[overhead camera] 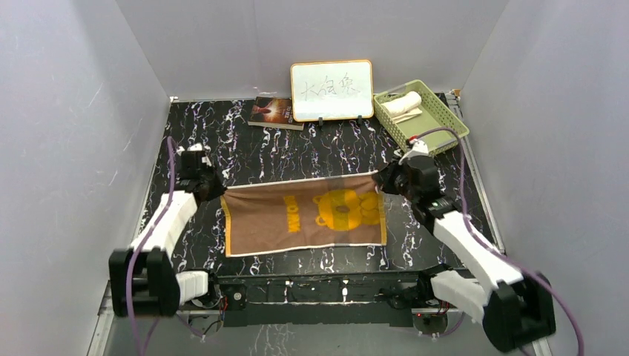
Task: Roll the towels
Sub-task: Flatten out the towel at the center of the board, then fold the towel at the center of the board.
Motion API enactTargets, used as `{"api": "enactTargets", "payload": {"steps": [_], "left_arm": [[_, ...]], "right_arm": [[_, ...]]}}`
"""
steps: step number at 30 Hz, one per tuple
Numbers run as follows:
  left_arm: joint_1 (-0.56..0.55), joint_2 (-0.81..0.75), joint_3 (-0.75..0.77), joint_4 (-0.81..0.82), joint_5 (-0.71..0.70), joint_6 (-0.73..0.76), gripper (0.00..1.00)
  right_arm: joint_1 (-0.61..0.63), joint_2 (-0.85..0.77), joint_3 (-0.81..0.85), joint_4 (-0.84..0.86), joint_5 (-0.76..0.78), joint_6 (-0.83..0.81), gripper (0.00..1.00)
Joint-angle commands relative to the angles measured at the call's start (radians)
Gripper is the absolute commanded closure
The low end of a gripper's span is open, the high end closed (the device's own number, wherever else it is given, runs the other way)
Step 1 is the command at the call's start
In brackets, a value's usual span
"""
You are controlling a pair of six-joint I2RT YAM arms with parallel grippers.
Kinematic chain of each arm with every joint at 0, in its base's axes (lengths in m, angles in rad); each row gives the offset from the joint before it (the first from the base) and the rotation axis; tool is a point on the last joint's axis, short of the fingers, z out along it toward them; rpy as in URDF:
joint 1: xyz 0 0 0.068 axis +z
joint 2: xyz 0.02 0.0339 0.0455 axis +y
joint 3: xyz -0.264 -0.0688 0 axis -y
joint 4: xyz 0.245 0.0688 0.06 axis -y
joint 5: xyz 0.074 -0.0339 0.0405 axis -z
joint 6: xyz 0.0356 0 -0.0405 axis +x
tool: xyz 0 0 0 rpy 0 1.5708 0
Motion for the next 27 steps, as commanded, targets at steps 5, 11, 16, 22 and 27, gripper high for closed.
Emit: {"api": "enactTargets", "payload": {"steps": [5, 11, 16, 22, 27], "left_arm": [[0.038, 0.36, 0.156, 0.392, -0.19, 0.091, 0.99], [0.073, 0.622, 0.354, 0.426, -0.079, 0.148, 0.76], [0.132, 0.699, 0.47, 0.429, 0.122, 0.223, 0.15], [0.269, 0.856, 0.674, 0.276, 0.666, 0.378, 0.31], [0.294, 0.894, 0.691, 0.163, 0.846, 0.507, 0.44]], "right_arm": [[-0.051, 0.525, 0.177, 0.356, 0.209, 0.063, 1.0], [-0.086, 0.799, 0.396, 0.355, 0.151, 0.047, 0.68], [-0.121, 0.93, 0.569, 0.319, 0.01, -0.123, 0.28], [-0.167, 1.052, 0.681, 0.251, -0.29, -0.305, 0.36], [-0.169, 1.075, 0.66, 0.206, -0.262, -0.357, 0.4]]}}
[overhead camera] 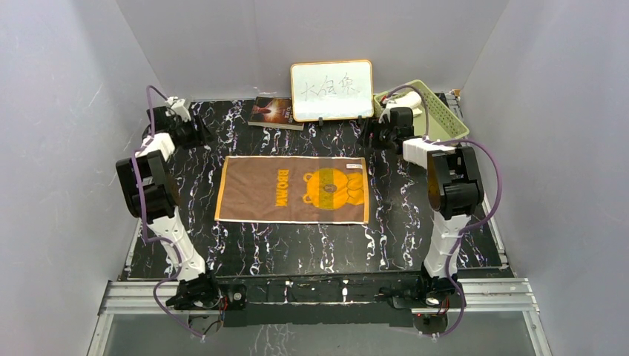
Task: Roll the towels
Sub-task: Fold the towel at the center of the board.
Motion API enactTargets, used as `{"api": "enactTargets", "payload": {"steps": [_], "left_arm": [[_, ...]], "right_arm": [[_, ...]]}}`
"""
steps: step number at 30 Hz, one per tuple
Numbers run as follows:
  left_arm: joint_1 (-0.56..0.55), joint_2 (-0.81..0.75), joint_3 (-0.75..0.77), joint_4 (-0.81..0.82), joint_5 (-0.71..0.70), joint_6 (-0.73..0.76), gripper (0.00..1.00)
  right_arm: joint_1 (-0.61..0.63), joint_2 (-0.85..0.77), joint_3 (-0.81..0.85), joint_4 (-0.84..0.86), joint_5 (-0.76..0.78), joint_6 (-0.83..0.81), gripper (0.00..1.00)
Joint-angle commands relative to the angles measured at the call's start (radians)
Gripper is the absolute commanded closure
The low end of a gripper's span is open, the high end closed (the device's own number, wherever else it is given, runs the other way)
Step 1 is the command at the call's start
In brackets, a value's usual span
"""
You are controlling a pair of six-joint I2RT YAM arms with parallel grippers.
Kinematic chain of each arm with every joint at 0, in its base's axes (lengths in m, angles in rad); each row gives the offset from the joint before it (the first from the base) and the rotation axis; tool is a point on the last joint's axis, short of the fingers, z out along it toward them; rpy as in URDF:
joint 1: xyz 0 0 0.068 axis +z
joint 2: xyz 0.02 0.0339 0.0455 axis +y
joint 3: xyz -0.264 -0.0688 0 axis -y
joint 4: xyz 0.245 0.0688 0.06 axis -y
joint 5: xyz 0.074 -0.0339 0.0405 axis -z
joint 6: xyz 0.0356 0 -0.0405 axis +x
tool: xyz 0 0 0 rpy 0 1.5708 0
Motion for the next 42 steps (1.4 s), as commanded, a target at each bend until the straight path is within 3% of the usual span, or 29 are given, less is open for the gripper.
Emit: {"api": "enactTargets", "payload": {"steps": [1, 9, 17, 35, 42], "left_arm": [[0.012, -0.017, -0.04, -0.102, 0.289, 0.135, 0.45], [0.003, -0.026, -0.066, -0.163, 0.298, 0.194, 0.52], [-0.039, -0.048, -0.089, -0.207, 0.184, 0.223, 0.55], [-0.073, -0.053, -0.072, -0.237, 0.051, 0.226, 0.57], [-0.084, -0.048, -0.061, -0.251, 0.008, 0.225, 0.57]], "right_arm": [[-0.002, 0.001, -0.003, -0.032, -0.035, -0.095, 0.41], [0.01, -0.012, -0.057, -0.075, 0.074, -0.158, 0.5], [0.065, -0.02, -0.063, -0.109, 0.173, -0.209, 0.54], [0.147, -0.069, -0.121, -0.158, 0.263, -0.233, 0.59], [0.163, -0.041, -0.114, -0.202, 0.317, -0.224, 0.66]]}}
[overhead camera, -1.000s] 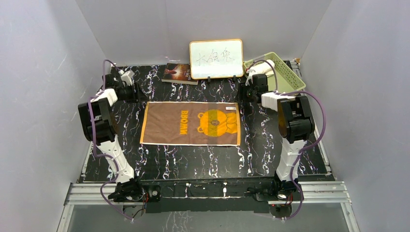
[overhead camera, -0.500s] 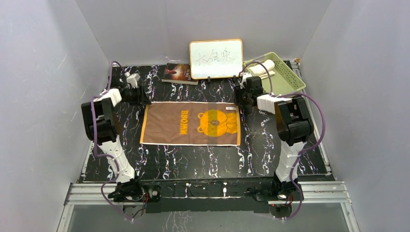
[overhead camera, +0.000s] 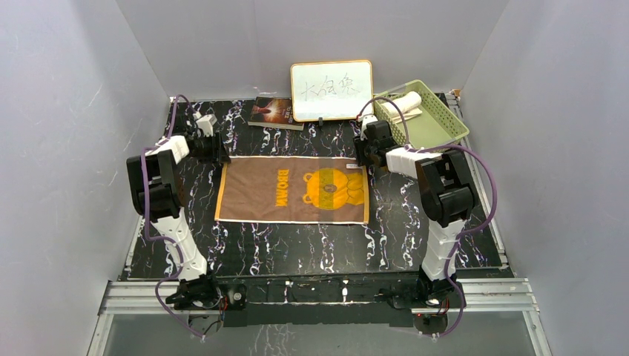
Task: Roll the towels
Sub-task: Fold the towel at the center of the board.
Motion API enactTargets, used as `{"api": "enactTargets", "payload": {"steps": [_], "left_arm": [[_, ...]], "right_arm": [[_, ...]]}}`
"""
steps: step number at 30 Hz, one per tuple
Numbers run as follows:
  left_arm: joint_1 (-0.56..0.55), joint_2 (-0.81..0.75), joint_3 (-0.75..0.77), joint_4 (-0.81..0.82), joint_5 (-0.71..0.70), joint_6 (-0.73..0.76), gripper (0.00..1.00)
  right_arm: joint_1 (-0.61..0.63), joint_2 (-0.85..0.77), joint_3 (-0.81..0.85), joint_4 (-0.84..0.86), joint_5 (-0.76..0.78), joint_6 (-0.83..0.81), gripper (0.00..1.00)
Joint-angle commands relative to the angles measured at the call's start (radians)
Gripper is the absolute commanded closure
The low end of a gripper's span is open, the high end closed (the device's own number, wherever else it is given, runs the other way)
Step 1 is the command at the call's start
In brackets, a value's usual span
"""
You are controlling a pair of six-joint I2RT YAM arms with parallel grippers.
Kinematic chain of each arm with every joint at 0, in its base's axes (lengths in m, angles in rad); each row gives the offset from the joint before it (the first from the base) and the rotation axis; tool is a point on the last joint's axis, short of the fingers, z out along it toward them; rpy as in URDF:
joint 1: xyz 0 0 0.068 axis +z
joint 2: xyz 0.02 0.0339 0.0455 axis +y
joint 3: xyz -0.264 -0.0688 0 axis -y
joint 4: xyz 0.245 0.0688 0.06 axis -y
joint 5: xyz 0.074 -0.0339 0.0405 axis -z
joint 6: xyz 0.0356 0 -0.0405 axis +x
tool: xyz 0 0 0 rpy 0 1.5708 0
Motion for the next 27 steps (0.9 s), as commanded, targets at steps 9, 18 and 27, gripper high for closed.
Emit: {"api": "enactTargets", "payload": {"steps": [9, 18, 27], "left_arm": [[-0.017, -0.061, 0.034, -0.045, -0.05, 0.016, 0.57], [-0.024, -0.02, 0.054, -0.062, 0.039, 0.022, 0.56], [-0.053, -0.018, 0.035, -0.025, 0.067, 0.008, 0.44]], "right_arm": [[0.003, 0.02, 0.005, -0.169, 0.096, 0.07, 0.96], [0.003, 0.026, 0.134, -0.179, 0.099, 0.084, 1.0], [0.003, 0.081, 0.249, -0.202, 0.047, 0.075, 1.0]]}}
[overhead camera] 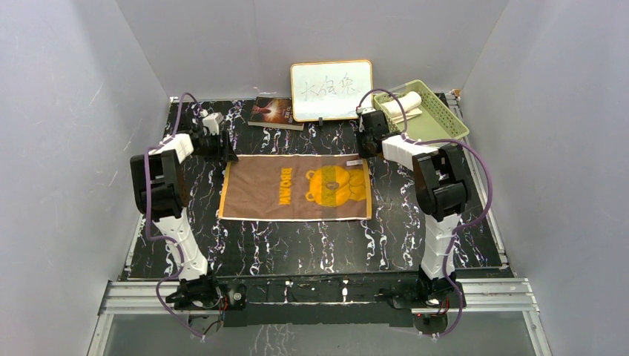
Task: Roll the towels
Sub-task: Fold the towel at the center of the board.
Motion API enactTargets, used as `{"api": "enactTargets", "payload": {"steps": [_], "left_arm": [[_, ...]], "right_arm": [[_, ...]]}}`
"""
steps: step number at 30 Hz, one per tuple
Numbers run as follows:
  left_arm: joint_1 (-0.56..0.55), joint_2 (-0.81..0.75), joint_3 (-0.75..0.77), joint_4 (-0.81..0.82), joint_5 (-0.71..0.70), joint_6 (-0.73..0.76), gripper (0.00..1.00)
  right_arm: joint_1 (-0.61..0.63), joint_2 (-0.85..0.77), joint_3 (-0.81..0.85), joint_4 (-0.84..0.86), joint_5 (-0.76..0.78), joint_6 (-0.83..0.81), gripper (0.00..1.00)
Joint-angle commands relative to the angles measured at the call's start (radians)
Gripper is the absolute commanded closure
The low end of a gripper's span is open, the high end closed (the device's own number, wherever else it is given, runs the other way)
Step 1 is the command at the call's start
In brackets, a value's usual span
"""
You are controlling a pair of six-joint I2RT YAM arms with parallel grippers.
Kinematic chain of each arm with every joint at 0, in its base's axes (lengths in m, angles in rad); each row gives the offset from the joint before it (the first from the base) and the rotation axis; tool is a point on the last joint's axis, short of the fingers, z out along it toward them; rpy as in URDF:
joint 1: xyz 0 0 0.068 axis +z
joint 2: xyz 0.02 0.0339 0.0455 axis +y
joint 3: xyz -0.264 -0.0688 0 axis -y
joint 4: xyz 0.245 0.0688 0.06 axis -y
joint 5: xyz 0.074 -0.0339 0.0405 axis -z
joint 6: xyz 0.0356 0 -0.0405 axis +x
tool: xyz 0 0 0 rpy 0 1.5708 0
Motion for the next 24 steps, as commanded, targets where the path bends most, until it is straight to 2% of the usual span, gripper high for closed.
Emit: {"api": "enactTargets", "payload": {"steps": [1, 11, 17, 20, 24], "left_arm": [[-0.022, -0.01, 0.022, 0.0, 0.015, 0.003, 0.44], [-0.114, 0.017, 0.022, 0.017, -0.341, -0.002, 0.47], [-0.131, 0.026, 0.014, 0.037, -0.467, -0.016, 0.53], [-0.131, 0.014, -0.005, 0.062, -0.483, -0.022, 0.55], [-0.131, 0.029, -0.004, 0.056, -0.485, -0.023, 0.64]], "right_arm": [[-0.001, 0.011, 0.056, 0.008, -0.019, -0.006, 1.0], [-0.001, -0.017, 0.046, 0.009, -0.026, -0.017, 1.0], [-0.001, -0.024, 0.041, 0.009, -0.037, -0.017, 1.0], [-0.001, -0.03, 0.036, 0.009, -0.035, -0.021, 1.0], [-0.002, -0.038, 0.032, 0.009, -0.029, -0.027, 1.0]]}}
